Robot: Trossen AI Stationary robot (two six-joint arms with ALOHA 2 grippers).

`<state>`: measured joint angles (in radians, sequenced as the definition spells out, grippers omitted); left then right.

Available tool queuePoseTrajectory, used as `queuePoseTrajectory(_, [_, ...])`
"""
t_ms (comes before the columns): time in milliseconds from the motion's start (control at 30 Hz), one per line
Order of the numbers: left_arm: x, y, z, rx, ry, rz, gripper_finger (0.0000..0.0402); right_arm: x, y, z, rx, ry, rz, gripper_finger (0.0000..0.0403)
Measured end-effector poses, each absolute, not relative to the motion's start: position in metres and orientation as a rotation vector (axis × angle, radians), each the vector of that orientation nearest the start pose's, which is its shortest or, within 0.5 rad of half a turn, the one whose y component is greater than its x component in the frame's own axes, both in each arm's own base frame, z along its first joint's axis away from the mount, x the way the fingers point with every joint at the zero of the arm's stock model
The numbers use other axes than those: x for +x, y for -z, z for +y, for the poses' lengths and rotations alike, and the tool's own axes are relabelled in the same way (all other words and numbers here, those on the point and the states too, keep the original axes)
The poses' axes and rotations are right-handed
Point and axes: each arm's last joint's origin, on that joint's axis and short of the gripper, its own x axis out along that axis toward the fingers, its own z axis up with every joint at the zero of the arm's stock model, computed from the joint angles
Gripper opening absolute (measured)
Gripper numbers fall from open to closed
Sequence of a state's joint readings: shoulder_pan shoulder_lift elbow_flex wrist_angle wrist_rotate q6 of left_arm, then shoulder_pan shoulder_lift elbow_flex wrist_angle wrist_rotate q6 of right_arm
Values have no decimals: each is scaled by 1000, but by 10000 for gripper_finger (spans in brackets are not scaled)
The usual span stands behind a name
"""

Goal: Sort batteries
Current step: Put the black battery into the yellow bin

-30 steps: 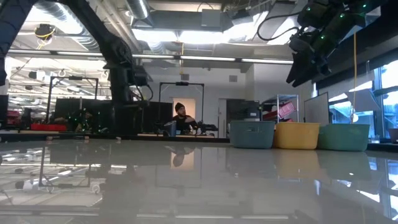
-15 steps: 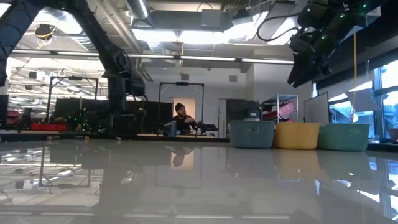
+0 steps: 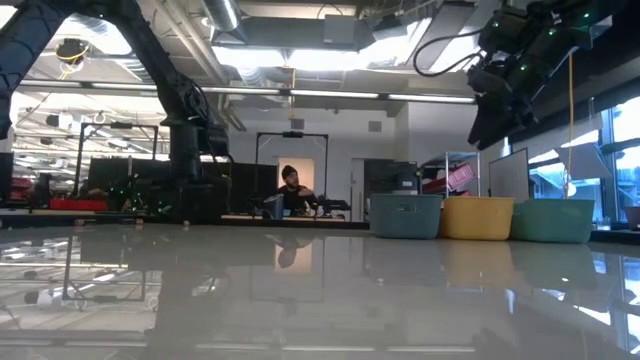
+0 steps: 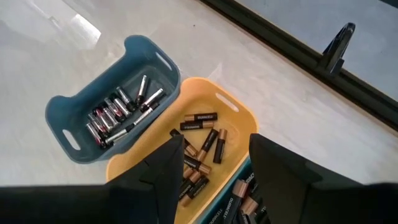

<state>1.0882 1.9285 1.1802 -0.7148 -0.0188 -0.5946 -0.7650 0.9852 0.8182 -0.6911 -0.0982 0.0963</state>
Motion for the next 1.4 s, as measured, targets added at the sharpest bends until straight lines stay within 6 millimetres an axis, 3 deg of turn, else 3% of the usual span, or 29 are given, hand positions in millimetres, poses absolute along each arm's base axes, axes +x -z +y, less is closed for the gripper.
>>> queuePoseTrajectory(167, [159, -132, 304, -1196, -1270, 1078, 16, 138, -268, -129, 455, 664, 768, 183])
queuePoseTrajectory(433, [161, -136, 300, -1152, -1179, 1124, 25, 138, -268, -129, 455, 664, 768, 183])
queuePoseTrajectory(600, [173, -153, 280, -1121, -985, 1173, 16, 138, -268, -129, 456, 664, 767, 183])
queuePoseTrajectory(800, [209, -173, 255, -1048, -607, 1090, 24, 140, -269, -129, 469, 617, 735, 183])
queuePoseTrajectory(1033, [273, -185, 217, -864, -157, 909, 22, 149, -278, -128, 495, 375, 593, 183])
queuePoseTrajectory(1267, [342, -210, 174, -733, 0, 598, 22, 150, -279, -128, 507, 371, 585, 183])
queuePoseTrajectory(1400, [363, -223, 153, -657, -51, 505, 16, 149, -279, -130, 508, 439, 589, 183])
